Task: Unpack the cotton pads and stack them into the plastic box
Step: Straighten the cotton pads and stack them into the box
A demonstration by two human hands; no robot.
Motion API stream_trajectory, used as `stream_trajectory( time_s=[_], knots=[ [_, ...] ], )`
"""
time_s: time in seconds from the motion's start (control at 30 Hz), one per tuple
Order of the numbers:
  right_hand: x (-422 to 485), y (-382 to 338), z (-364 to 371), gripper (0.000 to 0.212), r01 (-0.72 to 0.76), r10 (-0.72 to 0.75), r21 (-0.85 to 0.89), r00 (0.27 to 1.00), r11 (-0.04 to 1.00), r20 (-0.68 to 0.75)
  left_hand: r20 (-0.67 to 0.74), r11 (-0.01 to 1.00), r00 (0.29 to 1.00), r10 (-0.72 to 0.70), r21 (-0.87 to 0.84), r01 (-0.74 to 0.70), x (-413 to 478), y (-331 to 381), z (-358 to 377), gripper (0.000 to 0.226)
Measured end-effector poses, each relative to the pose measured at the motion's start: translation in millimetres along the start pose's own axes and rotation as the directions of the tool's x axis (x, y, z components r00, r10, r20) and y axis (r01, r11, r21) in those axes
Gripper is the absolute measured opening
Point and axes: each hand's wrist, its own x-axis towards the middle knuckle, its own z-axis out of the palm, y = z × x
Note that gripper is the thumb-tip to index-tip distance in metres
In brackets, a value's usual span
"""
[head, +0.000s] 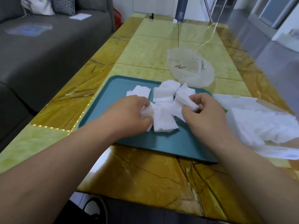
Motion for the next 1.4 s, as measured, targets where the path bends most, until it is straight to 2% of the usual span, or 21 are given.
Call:
stream_trajectory(
  time_s=[0.13, 0.23, 0.3, 0.4, 0.5, 0.53, 0.63, 0.7, 0.77, 0.83, 0.97, 1.2, 1.4],
  knots=[
    [0.2, -3.0, -0.1, 0.016, 0.04, -0.032, 0.095, 0.995, 0.995, -0.09, -0.009, 1.0, 1.0, -0.018, -0.022, 0.018, 5.2, -0.7, 2.5, 0.038],
    [0.1, -3.4, 0.6, 0.016, 0.033, -0.024, 0.126, 0.997, 0.992, -0.075, -0.034, 0.999, 0.999, -0.042, -0.029, 0.041, 7.2, -2.7, 3.1, 0.024],
    [-1.1, -2.3, 1.3, 0.015, 0.033, -0.028, 0.117, 0.999, 0.993, -0.044, -0.066, 0.998, 0.997, -0.05, -0.046, 0.047, 8.2, -5.2, 4.2, 0.023],
    [-0.7, 1.0, 3.7, 0.017, 0.012, -0.013, 0.077, 1.0, 0.997, 0.014, -0.201, 0.996, 0.977, -0.074, -0.069, 0.062, 8.5, -7.3, -2.9, 0.024],
    [0.7, 2.4, 1.7, 0.029, -0.004, 0.002, 0.054, 0.999, 0.999, 0.039, -0.366, 0.967, 0.931, -0.021, -0.244, -0.074, -0.2, -0.1, -14.4, 0.01],
    [1.1, 1.6, 0.0, 0.032, -0.005, 0.003, 0.055, 0.999, 0.998, 0.041, -0.349, 0.925, 0.937, -0.009, -0.358, -0.125, -4.9, 5.5, -17.5, 0.009],
    [-0.1, 1.1, -5.6, 0.038, -0.006, 0.001, 0.06, 0.997, 0.998, 0.076, -0.088, 0.699, 0.993, 0.08, -0.705, -0.119, -21.8, 24.4, -20.6, 0.02],
    [-1.6, 1.3, -9.4, 0.04, -0.03, 0.014, 0.114, 0.99, 0.993, 0.137, 0.012, 0.634, 0.99, 0.142, -0.769, -0.081, -25.4, 30.4, -17.9, 0.028],
    [-3.8, 1.2, -14.9, 0.038, -0.057, 0.018, 0.181, 0.978, 0.982, 0.209, 0.027, 0.63, 0.993, 0.118, -0.774, -0.054, -23.7, 30.4, -15.5, 0.034],
    [-6.4, -0.2, -21.4, 0.033, -0.056, -0.002, 0.216, 0.966, 0.975, 0.259, 0.018, 0.653, 0.997, 0.072, -0.756, -0.034, -21.4, 28.4, -14.9, 0.031],
    [-11.0, 0.0, -29.7, 0.025, -0.062, -0.04, 0.295, 0.945, 0.953, 0.326, 0.026, 0.65, 0.997, 0.078, -0.76, -0.031, -21.6, 32.8, -13.7, 0.024],
    [-10.5, 5.0, -34.3, 0.028, -0.007, -0.083, 0.277, 0.946, 0.961, 0.313, 0.014, 0.67, 0.996, 0.093, -0.74, -0.052, -17.8, 37.9, -5.6, 0.02],
    [-11.6, 1.3, -39.0, 0.029, 0.063, -0.13, 0.231, 0.95, 0.971, 0.284, -0.056, 0.682, 0.995, 0.086, -0.725, -0.1, -15.3, 43.2, -0.9, 0.023]
  ],
)
